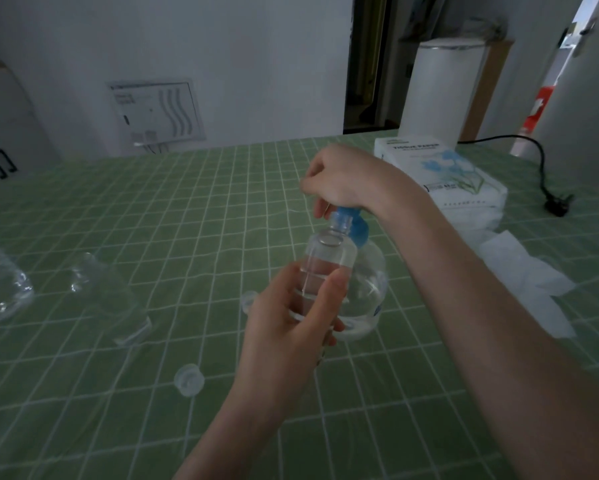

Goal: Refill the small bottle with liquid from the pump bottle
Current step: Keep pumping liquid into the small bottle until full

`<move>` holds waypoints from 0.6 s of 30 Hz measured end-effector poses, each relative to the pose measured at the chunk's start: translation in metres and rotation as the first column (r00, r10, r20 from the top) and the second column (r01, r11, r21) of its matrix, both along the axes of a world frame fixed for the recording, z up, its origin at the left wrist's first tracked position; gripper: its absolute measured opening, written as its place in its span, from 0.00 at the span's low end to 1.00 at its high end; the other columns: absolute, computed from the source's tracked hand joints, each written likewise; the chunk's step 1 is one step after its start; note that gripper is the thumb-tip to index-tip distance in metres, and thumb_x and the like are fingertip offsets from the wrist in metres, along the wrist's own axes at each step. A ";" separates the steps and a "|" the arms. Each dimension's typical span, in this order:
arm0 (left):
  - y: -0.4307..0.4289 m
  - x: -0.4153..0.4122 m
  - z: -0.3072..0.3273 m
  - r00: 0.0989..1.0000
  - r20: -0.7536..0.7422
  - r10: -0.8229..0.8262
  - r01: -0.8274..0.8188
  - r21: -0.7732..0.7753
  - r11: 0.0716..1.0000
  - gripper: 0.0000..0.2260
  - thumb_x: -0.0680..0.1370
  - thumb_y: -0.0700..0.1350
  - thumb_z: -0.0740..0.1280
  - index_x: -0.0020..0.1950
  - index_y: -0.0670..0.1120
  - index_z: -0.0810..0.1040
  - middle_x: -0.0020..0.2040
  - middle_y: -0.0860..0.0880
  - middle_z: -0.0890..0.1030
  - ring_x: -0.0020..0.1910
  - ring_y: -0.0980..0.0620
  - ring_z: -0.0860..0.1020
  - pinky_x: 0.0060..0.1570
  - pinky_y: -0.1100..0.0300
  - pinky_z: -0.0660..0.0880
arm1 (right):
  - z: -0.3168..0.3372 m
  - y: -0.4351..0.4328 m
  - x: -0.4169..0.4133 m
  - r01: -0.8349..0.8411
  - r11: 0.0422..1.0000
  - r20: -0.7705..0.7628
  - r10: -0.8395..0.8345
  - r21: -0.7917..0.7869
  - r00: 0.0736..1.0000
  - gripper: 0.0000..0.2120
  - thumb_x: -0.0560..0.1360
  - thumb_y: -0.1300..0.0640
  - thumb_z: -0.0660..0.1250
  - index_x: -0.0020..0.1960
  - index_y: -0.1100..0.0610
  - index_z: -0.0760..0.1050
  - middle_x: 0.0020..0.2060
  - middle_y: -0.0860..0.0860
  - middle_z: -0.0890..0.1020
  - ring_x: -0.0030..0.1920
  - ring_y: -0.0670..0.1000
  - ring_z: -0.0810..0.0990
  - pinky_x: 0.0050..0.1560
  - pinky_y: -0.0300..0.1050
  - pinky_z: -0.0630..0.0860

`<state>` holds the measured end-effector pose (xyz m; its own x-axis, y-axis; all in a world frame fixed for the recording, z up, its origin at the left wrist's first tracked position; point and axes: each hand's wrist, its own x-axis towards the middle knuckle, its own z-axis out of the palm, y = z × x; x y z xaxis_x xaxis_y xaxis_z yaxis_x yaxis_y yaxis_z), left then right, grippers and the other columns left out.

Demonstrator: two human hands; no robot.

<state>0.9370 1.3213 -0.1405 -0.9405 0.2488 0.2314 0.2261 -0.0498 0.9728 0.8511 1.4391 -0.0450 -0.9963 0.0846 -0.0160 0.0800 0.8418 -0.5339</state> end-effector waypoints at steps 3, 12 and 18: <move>0.000 0.000 0.000 1.000 -0.004 0.001 -0.001 0.006 1.000 0.09 0.70 0.56 0.65 0.44 0.53 0.80 0.36 0.48 0.83 0.28 0.57 0.78 0.27 0.64 0.75 | -0.001 -0.003 0.000 -0.007 1.000 0.025 0.007 -0.002 1.000 0.13 0.79 0.57 0.61 0.60 0.62 0.76 0.50 0.57 0.84 0.51 0.55 0.84 0.49 0.46 0.77; -0.001 -0.001 -0.004 1.000 -0.009 0.013 -0.013 -0.014 1.000 0.09 0.70 0.55 0.66 0.44 0.51 0.80 0.36 0.48 0.83 0.28 0.57 0.79 0.27 0.65 0.75 | -0.007 -0.002 0.002 -0.005 1.000 0.047 0.005 -0.009 0.999 0.15 0.80 0.57 0.61 0.63 0.63 0.73 0.53 0.58 0.83 0.53 0.57 0.82 0.60 0.51 0.77; 0.000 -0.002 -0.002 1.000 -0.026 0.000 0.000 0.002 1.000 0.09 0.70 0.56 0.66 0.44 0.54 0.80 0.36 0.52 0.83 0.29 0.58 0.79 0.28 0.66 0.74 | 0.000 0.000 0.002 -0.003 1.000 -0.004 0.003 -0.017 1.000 0.14 0.79 0.56 0.60 0.60 0.62 0.76 0.50 0.58 0.84 0.52 0.57 0.83 0.49 0.47 0.77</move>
<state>0.9354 1.3216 -0.1422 -0.9343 0.2480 0.2559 0.2511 -0.0515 0.9666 0.8528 1.4390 -0.0452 -0.9966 0.0818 -0.0130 0.0755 0.8328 -0.5484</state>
